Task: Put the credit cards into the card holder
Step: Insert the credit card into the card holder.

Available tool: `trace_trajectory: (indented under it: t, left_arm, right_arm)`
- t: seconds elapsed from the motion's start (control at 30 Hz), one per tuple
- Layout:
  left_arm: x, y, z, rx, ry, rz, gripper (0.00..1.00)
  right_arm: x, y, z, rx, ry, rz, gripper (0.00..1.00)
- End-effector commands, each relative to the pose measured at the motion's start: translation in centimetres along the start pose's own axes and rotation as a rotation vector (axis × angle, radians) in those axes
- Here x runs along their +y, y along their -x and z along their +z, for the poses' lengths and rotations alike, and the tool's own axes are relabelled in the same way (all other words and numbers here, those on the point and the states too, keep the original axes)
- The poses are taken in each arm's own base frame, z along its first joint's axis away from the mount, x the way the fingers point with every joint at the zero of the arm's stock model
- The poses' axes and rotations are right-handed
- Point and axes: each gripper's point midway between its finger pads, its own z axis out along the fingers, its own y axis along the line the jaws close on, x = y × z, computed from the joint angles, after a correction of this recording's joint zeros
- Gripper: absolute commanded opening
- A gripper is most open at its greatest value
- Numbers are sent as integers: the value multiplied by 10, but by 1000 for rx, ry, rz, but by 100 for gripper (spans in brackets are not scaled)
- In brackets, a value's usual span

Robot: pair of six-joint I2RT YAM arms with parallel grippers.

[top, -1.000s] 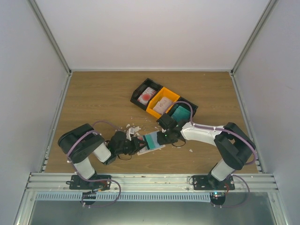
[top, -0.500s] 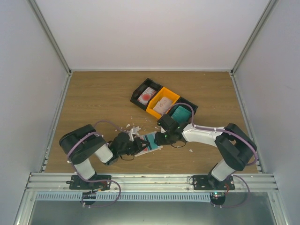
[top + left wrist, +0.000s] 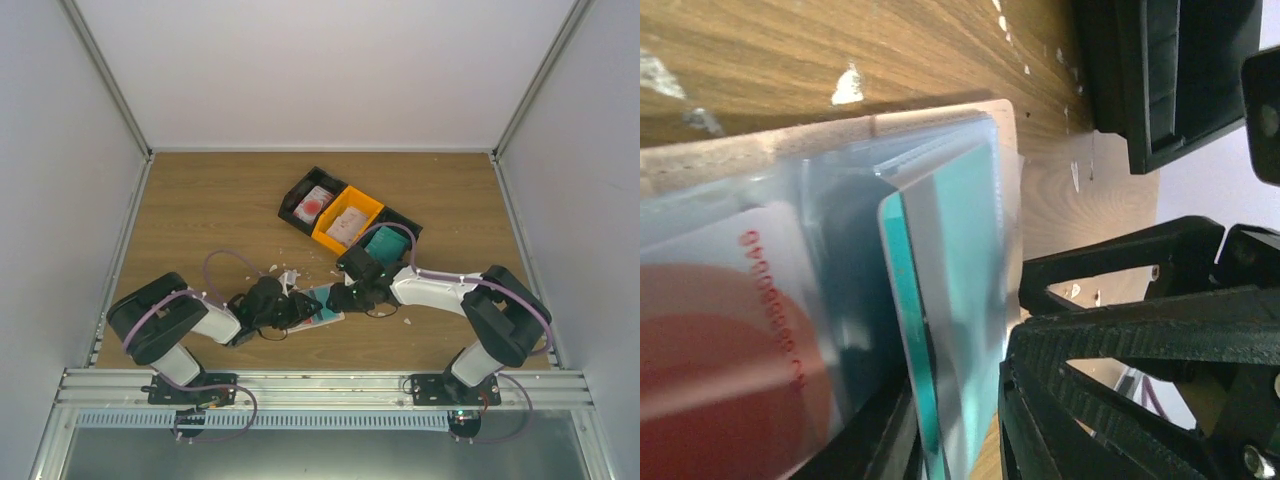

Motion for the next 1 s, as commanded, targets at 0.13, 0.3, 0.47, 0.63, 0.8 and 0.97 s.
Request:
trace_trajectory:
  t: [0.13,0.3,0.47,0.63,0.8,0.97]
  left_arm:
    - [-1,1,-14,7,127,90,37]
    - [6,4,-26,-6,205,104,48]
    - [8,3,-32,-1,233,126,54]
    - [5,4,-27,14,234,154,40]
    - [2,5,-16,42,239,179,21]
    - [11,3,-9,65,270,180,13]
  right_arm:
    - [-18,-15,-1,29,-66,30,45]
    - [-19,-12,-3,25,-64,19,45]
    - [-17,-10,-5,20,-51,5,45]
    - [-14,-9,-6,15,-21,7,46]
    - [-14,-7,-7,10,23,22,46]
    - [-6,-10,-5,23,125,34,46]
